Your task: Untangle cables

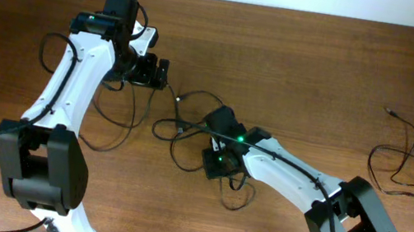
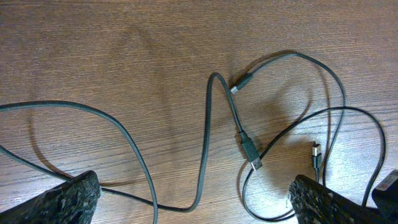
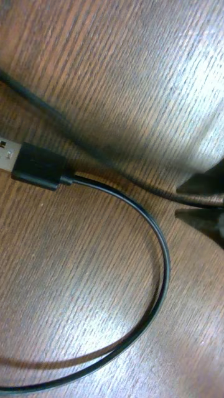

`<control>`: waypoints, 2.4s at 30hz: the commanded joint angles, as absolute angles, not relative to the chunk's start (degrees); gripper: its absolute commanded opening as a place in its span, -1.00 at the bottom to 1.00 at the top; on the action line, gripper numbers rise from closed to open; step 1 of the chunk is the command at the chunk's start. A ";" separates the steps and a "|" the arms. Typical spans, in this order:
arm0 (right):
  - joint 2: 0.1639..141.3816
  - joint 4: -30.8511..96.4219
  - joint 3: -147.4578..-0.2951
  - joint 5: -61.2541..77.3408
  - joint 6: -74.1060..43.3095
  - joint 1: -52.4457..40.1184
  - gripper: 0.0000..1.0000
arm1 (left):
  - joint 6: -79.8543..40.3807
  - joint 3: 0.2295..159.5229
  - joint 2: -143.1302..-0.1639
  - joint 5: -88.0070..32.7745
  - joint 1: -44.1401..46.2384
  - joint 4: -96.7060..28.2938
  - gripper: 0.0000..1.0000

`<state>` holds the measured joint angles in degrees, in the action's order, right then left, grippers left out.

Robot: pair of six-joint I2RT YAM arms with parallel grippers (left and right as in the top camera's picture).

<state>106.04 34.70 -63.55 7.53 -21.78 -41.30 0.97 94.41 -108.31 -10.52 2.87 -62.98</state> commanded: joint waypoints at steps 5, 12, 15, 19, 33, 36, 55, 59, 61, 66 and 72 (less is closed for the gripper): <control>98.52 61.39 -89.14 7.01 -13.30 -37.50 -0.92 | 0.64 95.31 -107.55 -11.11 2.68 -63.02 0.98; 95.48 75.94 -119.57 -14.90 -9.45 -37.41 -0.92 | 0.64 95.31 -107.55 -11.11 2.68 -63.02 0.98; 95.31 77.78 -121.16 -26.65 -9.45 -36.84 -0.92 | 0.64 95.31 -107.55 -11.11 2.68 -63.02 0.98; 95.29 81.69 -121.14 -41.45 -9.47 -28.29 -0.92 | 0.64 95.31 -107.55 -11.11 2.68 -63.02 0.98; 107.55 80.60 -120.75 -4.97 -15.00 6.79 -0.90 | 0.64 95.31 -107.55 -11.11 2.68 -63.02 0.98; 112.20 82.59 -120.75 -4.49 -15.03 6.79 -0.81 | 0.64 95.31 -107.55 -11.11 2.68 -63.02 0.98; 114.83 91.88 -118.91 8.01 -13.34 4.45 0.96 | 0.64 95.31 -107.55 -11.11 2.68 -63.02 0.98; 114.83 93.65 -116.75 11.90 -14.00 0.62 0.97 | 0.64 95.31 -107.55 -11.11 2.68 -63.02 0.98; 114.83 91.02 -113.03 13.13 -14.00 -2.98 0.97 | 0.64 95.31 -107.55 -11.11 2.68 -63.02 0.98; 114.83 81.89 -102.72 13.43 -18.15 -11.66 0.97 | 0.64 95.31 -107.55 -11.11 2.68 -63.02 0.98; 114.83 70.74 -95.37 19.09 -18.74 -22.28 0.97 | 0.64 95.31 -107.55 -11.11 2.68 -63.02 0.98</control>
